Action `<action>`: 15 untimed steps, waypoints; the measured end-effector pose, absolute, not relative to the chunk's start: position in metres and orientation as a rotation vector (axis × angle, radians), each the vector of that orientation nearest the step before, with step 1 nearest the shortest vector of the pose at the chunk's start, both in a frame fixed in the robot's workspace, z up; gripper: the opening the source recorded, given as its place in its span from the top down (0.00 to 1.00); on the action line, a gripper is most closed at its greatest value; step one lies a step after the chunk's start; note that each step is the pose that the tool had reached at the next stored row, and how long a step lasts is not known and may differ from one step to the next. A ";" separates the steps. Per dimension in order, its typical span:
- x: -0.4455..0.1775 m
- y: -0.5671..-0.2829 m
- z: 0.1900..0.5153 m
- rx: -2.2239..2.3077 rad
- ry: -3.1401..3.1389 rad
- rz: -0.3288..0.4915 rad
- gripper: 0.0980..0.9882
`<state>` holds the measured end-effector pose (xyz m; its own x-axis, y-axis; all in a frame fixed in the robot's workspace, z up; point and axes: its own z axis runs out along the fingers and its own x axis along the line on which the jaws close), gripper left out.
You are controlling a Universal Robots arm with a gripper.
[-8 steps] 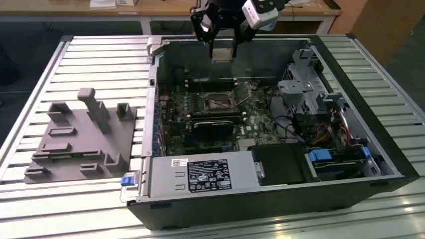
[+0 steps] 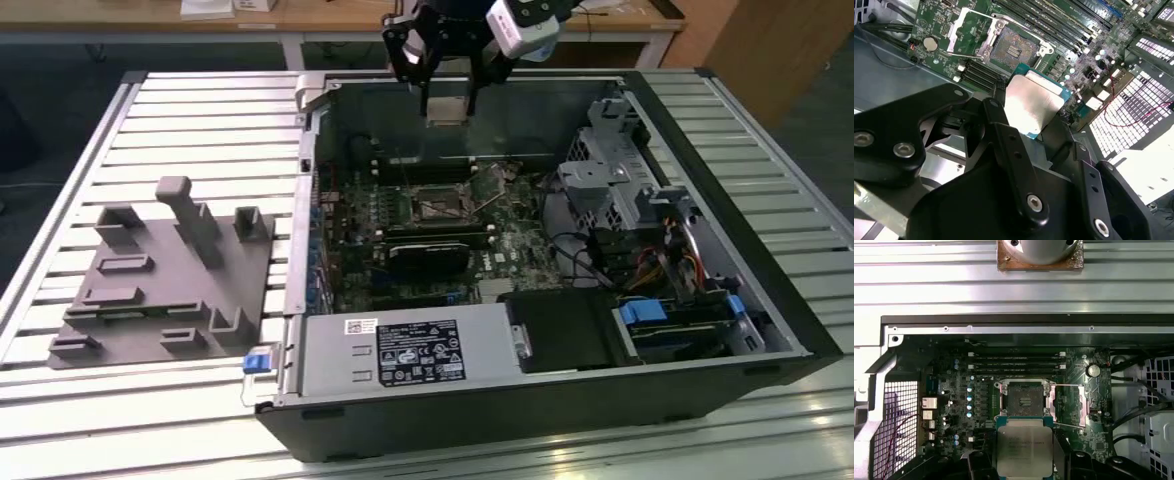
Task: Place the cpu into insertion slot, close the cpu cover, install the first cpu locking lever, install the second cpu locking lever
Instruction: 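Place the cpu into insertion slot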
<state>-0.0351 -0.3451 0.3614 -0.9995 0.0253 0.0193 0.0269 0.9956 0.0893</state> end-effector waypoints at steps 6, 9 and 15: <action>-0.035 -0.345 0.361 -0.104 -3.120 -0.140 0.51; -0.035 -0.345 0.361 -0.149 -3.120 -0.140 0.51; -0.035 -0.345 0.361 -0.301 -3.113 -0.141 0.51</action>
<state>-0.0351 -0.3451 0.3611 -0.9814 0.1909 0.0193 0.1919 0.9774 0.0885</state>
